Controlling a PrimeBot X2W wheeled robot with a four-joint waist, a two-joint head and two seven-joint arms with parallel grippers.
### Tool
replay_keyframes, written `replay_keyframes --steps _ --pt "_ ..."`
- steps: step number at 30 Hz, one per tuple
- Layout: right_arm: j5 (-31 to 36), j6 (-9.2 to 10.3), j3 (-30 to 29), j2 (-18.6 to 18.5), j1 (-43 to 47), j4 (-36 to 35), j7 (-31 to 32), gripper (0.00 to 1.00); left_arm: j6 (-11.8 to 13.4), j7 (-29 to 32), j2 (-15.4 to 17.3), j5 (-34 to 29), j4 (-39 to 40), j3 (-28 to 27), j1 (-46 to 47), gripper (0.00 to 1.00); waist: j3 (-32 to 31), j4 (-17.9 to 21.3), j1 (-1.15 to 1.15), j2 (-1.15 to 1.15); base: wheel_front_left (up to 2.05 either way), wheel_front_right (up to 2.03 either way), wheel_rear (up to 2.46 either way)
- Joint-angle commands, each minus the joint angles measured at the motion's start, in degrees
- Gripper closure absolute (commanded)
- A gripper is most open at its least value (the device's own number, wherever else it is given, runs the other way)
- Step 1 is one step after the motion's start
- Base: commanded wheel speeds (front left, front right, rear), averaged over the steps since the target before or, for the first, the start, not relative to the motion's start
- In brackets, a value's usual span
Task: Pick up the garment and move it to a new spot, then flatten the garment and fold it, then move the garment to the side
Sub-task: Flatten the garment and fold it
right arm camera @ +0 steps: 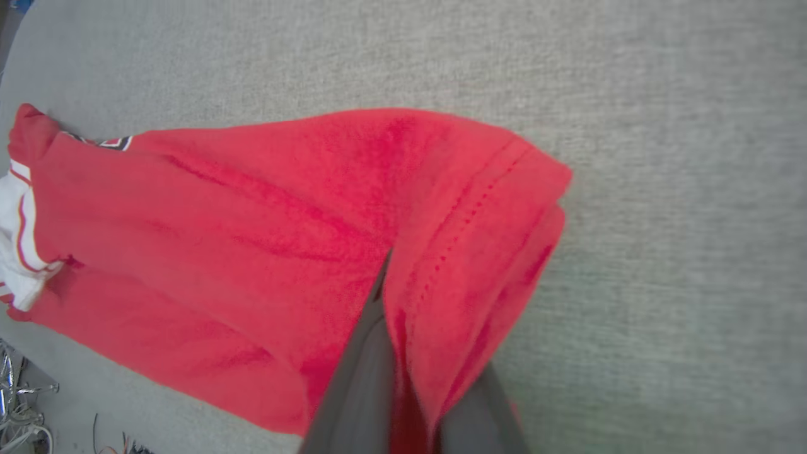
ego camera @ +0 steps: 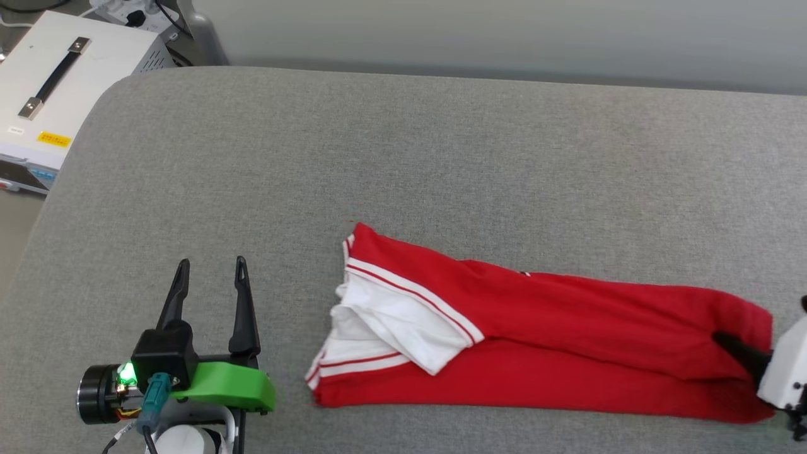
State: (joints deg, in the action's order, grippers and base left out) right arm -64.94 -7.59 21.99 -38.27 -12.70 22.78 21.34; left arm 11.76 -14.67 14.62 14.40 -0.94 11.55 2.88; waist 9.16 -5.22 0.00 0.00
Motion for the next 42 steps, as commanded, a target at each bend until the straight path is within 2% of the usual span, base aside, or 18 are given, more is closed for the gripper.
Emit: replay_keyframes --steps 1,6,11,21,26,31,34,42 --pt "-0.4 0.10 -1.1 -2.0 0.1 0.6 -0.7 1.00 -1.0 -0.3 -0.7 -1.1 -0.2 -0.6 -1.1 0.00 -0.6 0.1 0.00 0.00 0.00 0.00 0.00" --pt "0.6 0.10 -2.8 -7.0 1.6 2.4 -0.5 1.00 -3.8 -0.3 -2.0 -3.4 -0.8 -1.6 -2.0 0.00 -1.7 0.3 0.00 0.00 0.00 0.00 0.00" --pt "0.5 0.10 -3.6 -8.5 2.6 2.2 -0.4 1.00 -5.7 -0.3 -3.4 -4.5 -1.6 -2.7 -2.8 0.00 -2.5 0.5 0.00 0.00 0.00 0.00 0.00" --pt "1.3 0.10 -1.8 -7.6 2.8 -12.1 4.5 1.00 -8.0 -0.3 -5.1 -6.6 -1.9 -5.3 -4.0 0.00 -3.6 1.1 0.00 0.00 0.00 0.00 0.00" --pt "4.8 0.10 1.0 -4.4 -1.5 -19.2 9.0 1.00 -9.0 -0.3 -5.9 -7.5 -2.0 -6.0 -3.3 0.00 -2.6 1.0 0.00 0.00 0.00 0.00 0.00" --pt "8.0 0.10 5.9 0.1 -7.8 -21.8 13.9 1.00 -10.2 -0.3 -6.9 -8.2 -2.0 -6.3 -2.1 0.00 -0.8 0.3 0.00 0.00 0.00 0.00 0.00" --pt "9.8 0.10 10.5 3.5 -13.7 -21.1 16.0 1.00 -10.8 -0.3 -7.6 -8.8 -2.0 -6.7 -1.0 0.00 0.6 -0.1 0.00 0.00 0.00 0.00 0.00" --pt "10.2 0.10 19.9 11.0 -22.6 -13.6 15.7 1.00 -11.6 -0.3 -8.8 -9.7 -2.9 -7.3 1.2 0.00 3.4 -1.3 0.00 0.00 0.00 0.00 0.00"
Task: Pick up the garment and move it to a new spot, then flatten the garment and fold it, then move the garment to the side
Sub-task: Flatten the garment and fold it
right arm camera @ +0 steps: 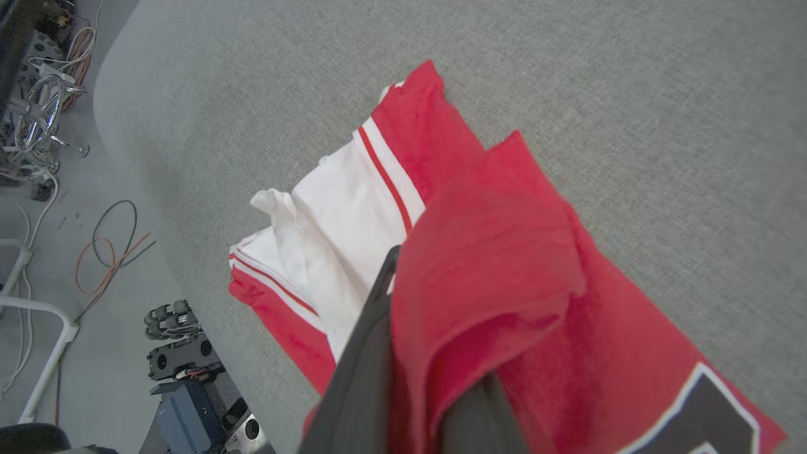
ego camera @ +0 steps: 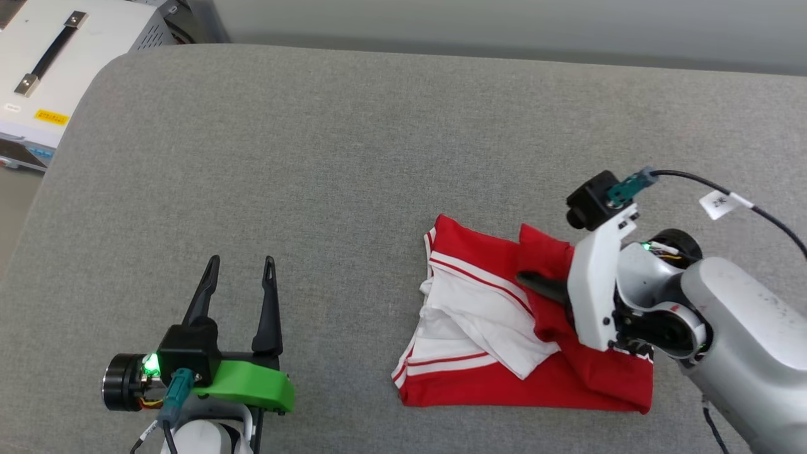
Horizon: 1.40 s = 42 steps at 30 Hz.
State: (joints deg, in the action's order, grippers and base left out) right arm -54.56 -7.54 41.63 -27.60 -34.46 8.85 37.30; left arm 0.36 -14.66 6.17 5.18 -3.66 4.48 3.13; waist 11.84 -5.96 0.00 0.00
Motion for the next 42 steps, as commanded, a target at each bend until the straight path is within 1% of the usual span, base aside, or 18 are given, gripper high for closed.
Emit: replay_keyframes --steps 1,6,10,13,14,15,16,20,24,27,30,34,35,37,40,42 --pt "-0.1 0.05 1.3 0.9 -1.5 1.4 -0.5 1.00 -0.3 -0.3 -0.4 -0.6 -0.2 -0.2 1.2 0.00 1.0 -0.6 0.00 0.00 0.00 0.00 0.00" --pt "0.6 0.05 6.4 3.6 -3.7 8.3 -3.2 1.00 -0.7 -0.3 -1.0 -1.0 -0.4 -0.5 1.8 0.00 2.0 -1.3 0.00 0.00 0.00 0.00 0.00" --pt "0.8 0.05 9.5 4.5 -3.9 13.3 -5.8 1.00 -1.0 -0.3 -1.4 -1.2 -0.5 -0.8 2.1 0.00 2.5 -1.4 0.00 0.00 0.00 0.00 0.00" --pt "0.3 0.05 11.0 4.8 -4.2 14.9 -8.4 1.00 -1.0 -0.3 -1.5 -1.3 -0.7 -1.3 2.1 0.00 2.3 -1.2 0.00 0.00 0.00 0.00 0.00" --pt "0.0 0.05 11.3 4.7 -4.3 15.1 -9.7 0.77 -1.1 -0.3 -1.6 -1.4 -0.7 -1.4 1.9 0.00 2.0 -1.1 0.00 0.00 0.00 0.00 0.00" --pt "-0.3 0.05 11.6 4.6 -4.4 14.9 -10.8 0.52 -1.1 -0.3 -1.6 -1.5 -0.8 -1.5 1.8 0.00 1.7 -1.0 0.00 0.00 0.00 0.00 0.00" --pt "-0.5 0.05 11.7 4.2 -4.5 14.4 -12.4 0.00 -1.1 -0.3 -1.7 -1.6 -0.9 -1.7 1.6 0.00 1.2 -0.9 0.00 0.00 0.00 0.00 0.00" --pt "-1.0 0.05 11.0 1.6 -4.6 10.9 -19.1 0.00 -1.2 -0.3 -1.7 -1.9 -1.0 -2.2 0.8 0.00 -0.5 -0.1 0.00 0.00 0.00 0.00 0.00" --pt "-0.6 0.05 8.3 -2.0 -4.0 6.7 -26.1 0.00 -1.2 -0.3 -1.8 -2.1 -0.8 -2.8 -0.3 0.00 -2.2 1.2 0.00 0.00 0.00 0.00 0.00" --pt "1.9 0.05 4.4 -4.4 -2.8 5.1 -32.1 0.00 -1.3 -0.3 -1.7 -2.2 -0.6 -3.3 -1.2 0.00 -3.4 2.3 0.00 0.00 0.00 0.00 0.00" --pt "6.0 0.05 -0.9 -5.3 -0.9 5.5 -38.5 0.00 -1.4 -0.3 -1.8 -2.3 -0.5 -3.5 -1.7 0.00 -4.4 3.2 0.00 0.00 0.00 0.00 0.00" --pt "12.4 0.05 -9.2 -4.2 3.3 7.0 -46.0 0.00 -1.5 -0.3 -1.9 -2.5 -0.3 -3.6 -2.5 0.00 -5.6 4.2 0.00 0.00 0.00 0.00 0.00" --pt "14.9 0.05 -11.6 -3.8 4.6 7.4 -47.8 0.00 -1.5 -0.3 -1.9 -2.5 -0.2 -3.6 -2.7 0.00 -5.9 4.4 0.00 0.00 0.00 0.00 0.00" --pt "18.8 0.05 -16.0 -2.3 7.2 7.8 -49.9 0.00 -1.4 -0.3 -1.9 -2.5 0.0 -3.7 -3.1 0.00 -6.5 4.8 0.00 0.00 0.00 0.00 0.00" --pt "24.8 0.05 -22.2 0.2 11.4 7.4 -51.3 0.00 -1.4 -0.3 -2.0 -2.5 0.2 -3.8 -3.7 0.00 -7.1 5.3 0.00 0.00 0.00 0.00 0.00" --pt "27.4 0.05 -26.7 2.9 14.6 6.2 -51.8 0.00 -1.4 -0.3 -2.0 -2.5 0.3 -3.9 -4.1 0.00 -7.5 5.5 0.00 0.00 0.00 0.00 0.00"
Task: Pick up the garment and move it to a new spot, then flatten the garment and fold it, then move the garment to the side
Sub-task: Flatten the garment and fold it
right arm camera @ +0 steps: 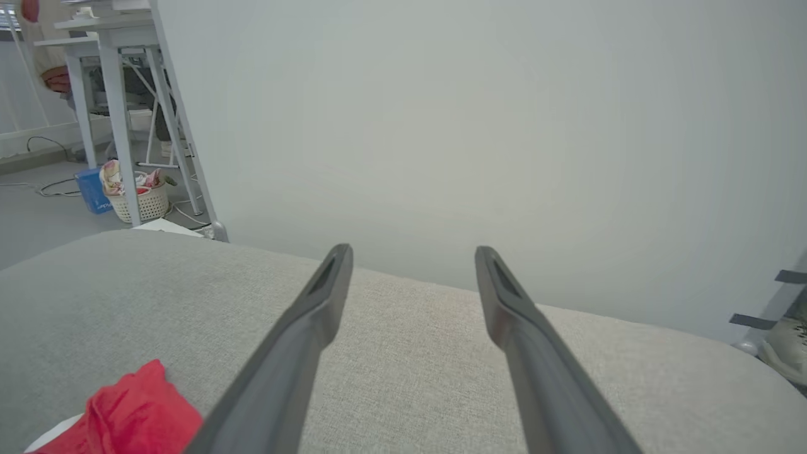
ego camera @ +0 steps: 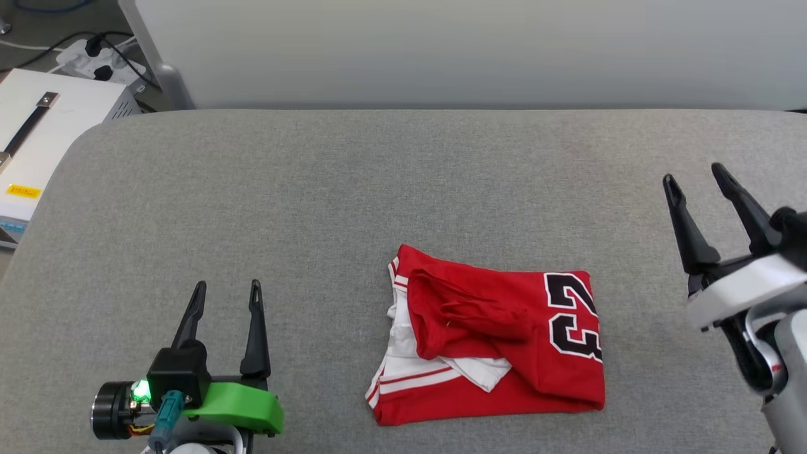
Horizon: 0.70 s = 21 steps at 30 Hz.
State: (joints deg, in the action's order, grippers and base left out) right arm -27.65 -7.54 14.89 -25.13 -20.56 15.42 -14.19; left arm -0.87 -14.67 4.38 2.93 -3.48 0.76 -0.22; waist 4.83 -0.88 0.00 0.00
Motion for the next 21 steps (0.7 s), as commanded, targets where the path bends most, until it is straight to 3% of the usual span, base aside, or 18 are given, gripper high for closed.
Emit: replay_keyframes --steps 1,7,11,21 --pt "2.4 0.05 -1.9 1.6 2.4 -1.3 -0.5 0.00 -0.2 -0.3 -0.2 -0.3 0.2 -0.2 -0.9 0.00 -0.7 0.6 0.00 0.00 0.00 0.00 0.00" --pt "7.5 0.05 -10.4 9.1 11.6 -7.6 -0.8 0.00 -0.4 -0.3 -0.3 -0.2 0.4 0.0 -2.0 0.00 -2.3 0.8 0.00 0.00 0.00 0.00 0.00" --pt "8.6 0.05 -12.9 12.7 17.2 -10.9 -0.8 0.00 -0.8 -0.3 -0.4 -0.2 0.4 0.3 -2.7 0.00 -3.0 0.5 0.00 0.00 0.00 0.00 0.00" --pt "10.9 0.05 -15.7 17.3 26.3 -15.0 -0.8 0.00 -1.2 -0.3 -0.3 0.0 0.1 0.1 -4.5 0.00 -4.6 -0.4 0.00 0.00 0.00 0.00 0.00"
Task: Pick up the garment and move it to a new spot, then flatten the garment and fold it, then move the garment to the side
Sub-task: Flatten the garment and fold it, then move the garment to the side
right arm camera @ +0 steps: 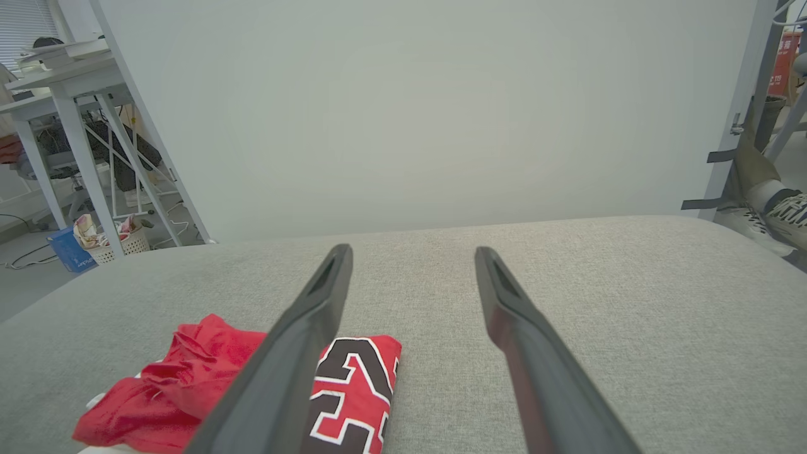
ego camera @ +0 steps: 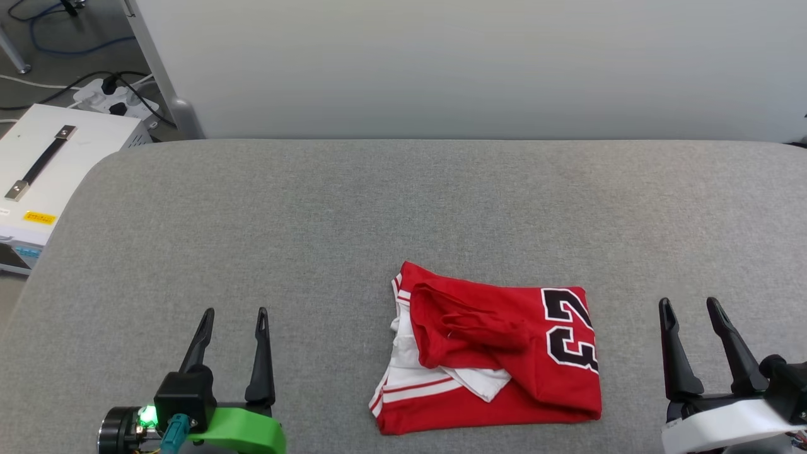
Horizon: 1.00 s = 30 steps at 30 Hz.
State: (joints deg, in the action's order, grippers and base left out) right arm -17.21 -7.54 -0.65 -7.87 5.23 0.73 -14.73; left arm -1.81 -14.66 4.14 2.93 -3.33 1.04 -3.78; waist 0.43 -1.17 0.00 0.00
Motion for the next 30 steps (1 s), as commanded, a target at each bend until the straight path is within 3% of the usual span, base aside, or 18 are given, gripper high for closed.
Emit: replay_keyframes --steps 1,12,20,26,30 --pt "0.6 0.05 -0.1 0.2 1.0 -0.4 -0.3 0.00 -0.3 -0.3 0.0 0.0 -0.1 -0.2 -1.0 0.00 -0.2 -0.2 0.00 0.00 0.00 0.00 0.00" --pt "1.0 0.05 0.9 -0.4 1.5 -0.3 0.3 0.00 -0.3 -0.3 0.3 -0.3 -0.7 -0.3 -1.5 0.00 -0.5 -0.5 0.00 0.00 0.00 0.00 0.00" --pt "-1.1 0.05 -1.0 -5.6 -8.6 -3.8 1.5 0.00 -0.3 -0.3 0.0 -0.2 -0.7 0.2 -0.3 0.00 1.3 -1.1 0.00 0.00 0.00 0.00 0.00" --pt "-5.4 0.05 -0.8 -12.9 -18.5 -4.8 10.2 0.00 -0.3 -0.3 -0.1 -0.1 -0.7 0.3 1.0 0.00 2.9 -1.9 0.00 0.00 0.00 0.00 0.00" --pt "-10.6 0.05 1.8 -17.1 -23.2 -3.1 22.1 0.00 -0.2 -0.3 -0.2 -0.1 -0.7 0.3 1.6 0.00 3.6 -2.3 0.00 0.00 0.00 0.00 0.00"
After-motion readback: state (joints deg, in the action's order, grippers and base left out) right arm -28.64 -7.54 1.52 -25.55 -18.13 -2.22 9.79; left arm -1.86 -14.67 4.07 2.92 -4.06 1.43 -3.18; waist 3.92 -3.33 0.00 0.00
